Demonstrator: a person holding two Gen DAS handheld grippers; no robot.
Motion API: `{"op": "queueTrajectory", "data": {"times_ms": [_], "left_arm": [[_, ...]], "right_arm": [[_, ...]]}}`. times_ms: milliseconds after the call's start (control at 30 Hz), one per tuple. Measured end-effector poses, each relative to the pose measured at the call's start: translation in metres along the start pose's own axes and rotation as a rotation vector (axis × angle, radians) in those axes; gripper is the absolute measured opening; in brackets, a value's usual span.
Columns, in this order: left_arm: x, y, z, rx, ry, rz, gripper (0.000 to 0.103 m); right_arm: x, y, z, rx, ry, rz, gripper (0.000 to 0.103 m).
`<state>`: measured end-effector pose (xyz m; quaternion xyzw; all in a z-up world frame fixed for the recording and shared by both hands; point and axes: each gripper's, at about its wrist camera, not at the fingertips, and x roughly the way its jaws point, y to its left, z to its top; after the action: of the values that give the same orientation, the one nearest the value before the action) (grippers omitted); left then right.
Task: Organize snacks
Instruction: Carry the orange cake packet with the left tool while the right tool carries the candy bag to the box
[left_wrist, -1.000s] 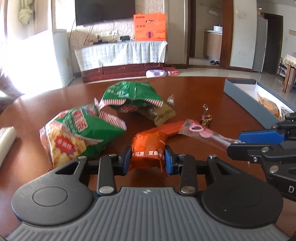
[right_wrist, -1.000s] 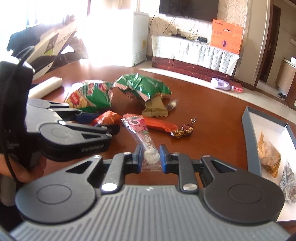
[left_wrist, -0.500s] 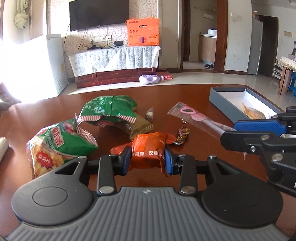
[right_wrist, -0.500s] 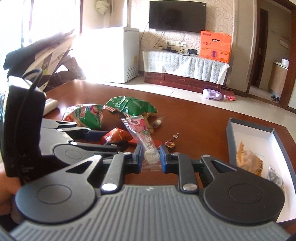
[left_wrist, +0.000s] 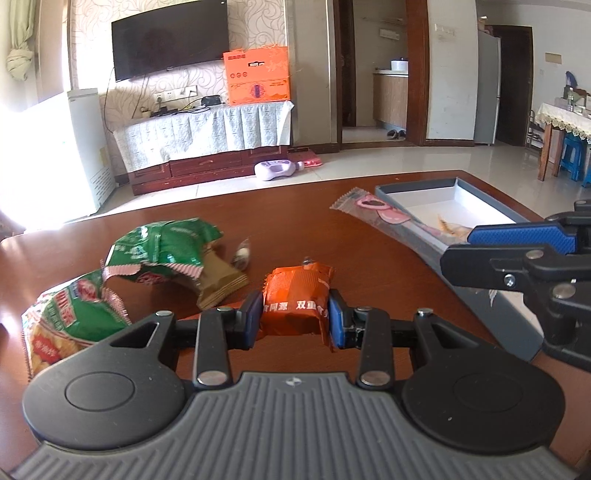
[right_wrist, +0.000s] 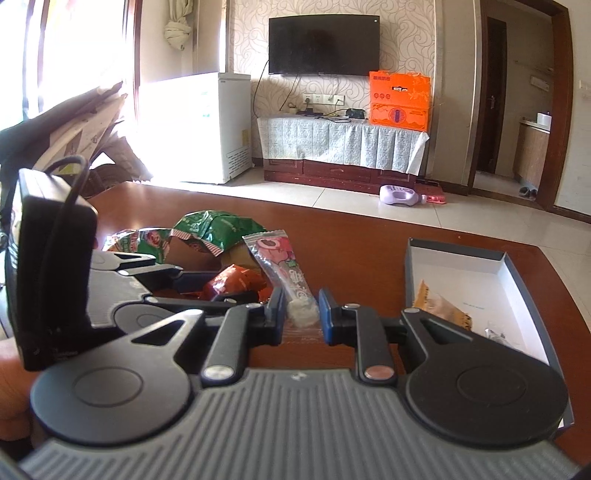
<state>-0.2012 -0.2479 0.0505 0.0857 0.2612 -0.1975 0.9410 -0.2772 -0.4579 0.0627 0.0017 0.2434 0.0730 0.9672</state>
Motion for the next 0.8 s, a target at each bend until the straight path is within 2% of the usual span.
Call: {"op": "queueTrajectory", "data": {"times_ms": [800], "left_arm": [[0.026, -0.090, 0.037, 0.027, -0.036, -0.095, 0.043]], "right_arm": [[-0.031, -0.067, -0.020, 0.108, -0.034, -0.149, 0.022]]}}
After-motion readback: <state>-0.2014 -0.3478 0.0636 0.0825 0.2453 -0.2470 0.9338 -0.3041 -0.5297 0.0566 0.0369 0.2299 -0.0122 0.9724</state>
